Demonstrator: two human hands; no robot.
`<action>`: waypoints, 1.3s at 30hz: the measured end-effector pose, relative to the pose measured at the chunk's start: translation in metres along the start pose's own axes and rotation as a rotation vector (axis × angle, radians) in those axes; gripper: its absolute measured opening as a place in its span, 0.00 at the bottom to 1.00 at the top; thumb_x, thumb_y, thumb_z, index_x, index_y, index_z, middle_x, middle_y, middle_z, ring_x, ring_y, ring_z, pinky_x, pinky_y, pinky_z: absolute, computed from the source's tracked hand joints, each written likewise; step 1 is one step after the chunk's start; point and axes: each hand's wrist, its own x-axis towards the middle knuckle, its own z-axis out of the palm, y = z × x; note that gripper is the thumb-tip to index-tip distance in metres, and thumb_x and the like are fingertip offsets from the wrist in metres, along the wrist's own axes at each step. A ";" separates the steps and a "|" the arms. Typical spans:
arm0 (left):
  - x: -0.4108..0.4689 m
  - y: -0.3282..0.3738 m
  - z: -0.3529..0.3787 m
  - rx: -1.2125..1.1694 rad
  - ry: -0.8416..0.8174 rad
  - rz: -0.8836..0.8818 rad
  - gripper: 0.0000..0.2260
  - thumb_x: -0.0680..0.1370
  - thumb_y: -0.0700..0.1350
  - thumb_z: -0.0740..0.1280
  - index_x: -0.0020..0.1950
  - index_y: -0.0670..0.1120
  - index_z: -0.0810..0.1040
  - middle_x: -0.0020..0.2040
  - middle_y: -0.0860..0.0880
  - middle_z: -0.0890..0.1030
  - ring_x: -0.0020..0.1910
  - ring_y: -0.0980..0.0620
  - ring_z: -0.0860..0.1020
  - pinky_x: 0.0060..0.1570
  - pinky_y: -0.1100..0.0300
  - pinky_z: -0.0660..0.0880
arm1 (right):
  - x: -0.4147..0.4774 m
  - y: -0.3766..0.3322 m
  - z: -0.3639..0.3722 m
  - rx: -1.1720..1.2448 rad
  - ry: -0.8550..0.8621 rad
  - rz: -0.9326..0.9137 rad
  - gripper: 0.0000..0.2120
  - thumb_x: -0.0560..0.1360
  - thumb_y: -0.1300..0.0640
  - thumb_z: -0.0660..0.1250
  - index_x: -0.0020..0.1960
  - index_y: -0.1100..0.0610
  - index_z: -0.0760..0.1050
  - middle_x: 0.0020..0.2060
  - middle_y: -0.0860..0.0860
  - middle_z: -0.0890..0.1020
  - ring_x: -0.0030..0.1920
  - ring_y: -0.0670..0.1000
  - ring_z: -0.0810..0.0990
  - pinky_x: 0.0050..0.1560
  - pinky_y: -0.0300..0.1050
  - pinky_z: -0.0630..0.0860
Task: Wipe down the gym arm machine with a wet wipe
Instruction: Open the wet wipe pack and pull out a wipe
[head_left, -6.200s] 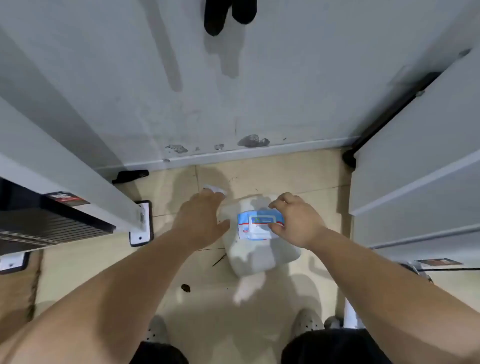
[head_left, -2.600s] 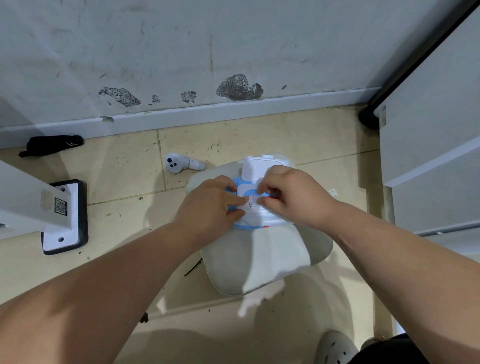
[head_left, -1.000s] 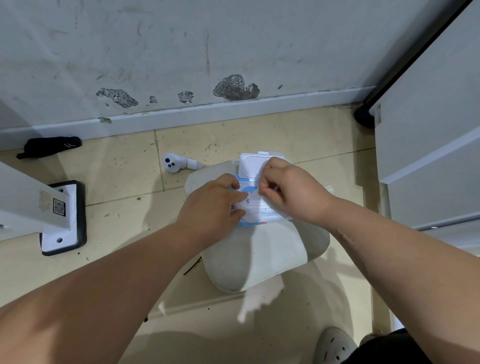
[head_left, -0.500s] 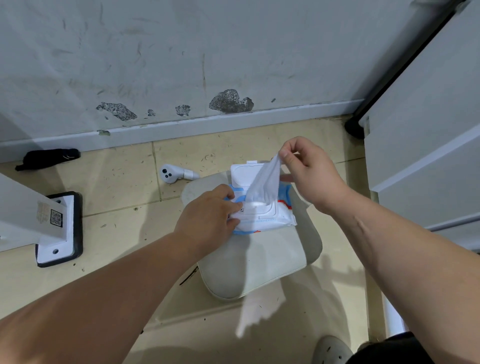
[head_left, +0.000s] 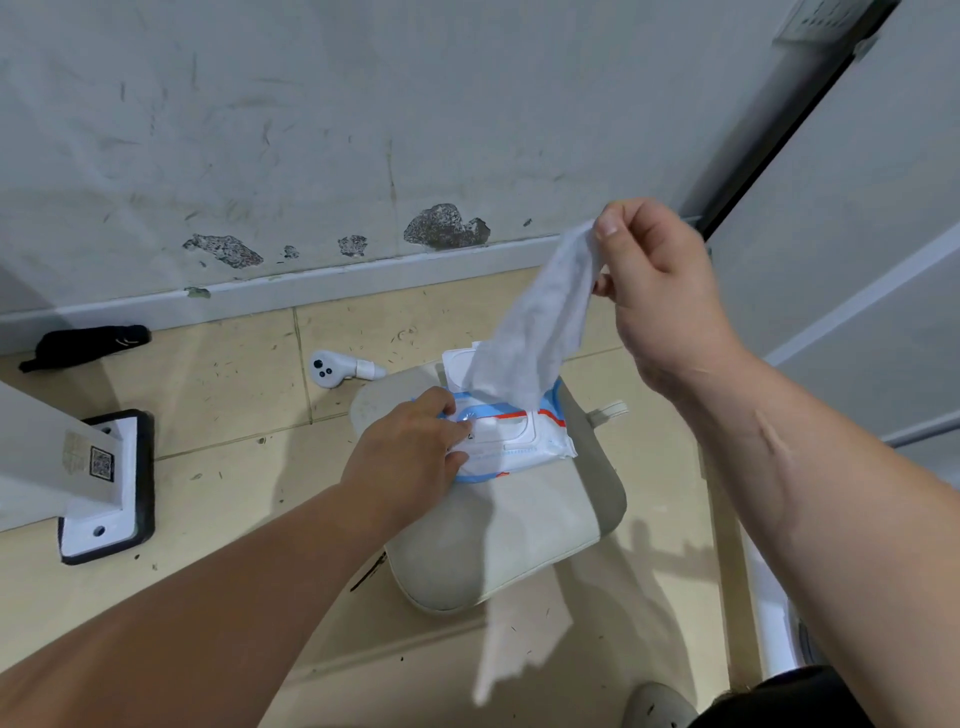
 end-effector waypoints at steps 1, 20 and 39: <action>0.000 0.000 0.000 0.002 0.001 0.009 0.12 0.72 0.45 0.77 0.55 0.49 0.86 0.54 0.50 0.78 0.41 0.45 0.79 0.34 0.55 0.77 | 0.004 -0.002 -0.003 -0.010 0.029 -0.008 0.09 0.83 0.57 0.62 0.44 0.51 0.74 0.36 0.44 0.75 0.38 0.45 0.71 0.42 0.40 0.72; 0.036 0.015 -0.039 -0.471 0.010 -0.216 0.19 0.78 0.42 0.68 0.69 0.52 0.78 0.62 0.57 0.76 0.67 0.54 0.69 0.64 0.62 0.64 | -0.004 0.013 -0.049 -0.590 -0.350 0.200 0.09 0.82 0.56 0.65 0.43 0.50 0.74 0.34 0.45 0.79 0.34 0.46 0.76 0.41 0.44 0.76; 0.017 0.030 -0.051 -0.442 -0.027 -0.129 0.17 0.76 0.54 0.65 0.63 0.58 0.82 0.57 0.57 0.80 0.52 0.52 0.75 0.56 0.49 0.75 | -0.006 0.018 -0.010 -0.382 -0.576 0.247 0.07 0.80 0.60 0.70 0.43 0.53 0.80 0.37 0.53 0.77 0.36 0.46 0.70 0.36 0.37 0.68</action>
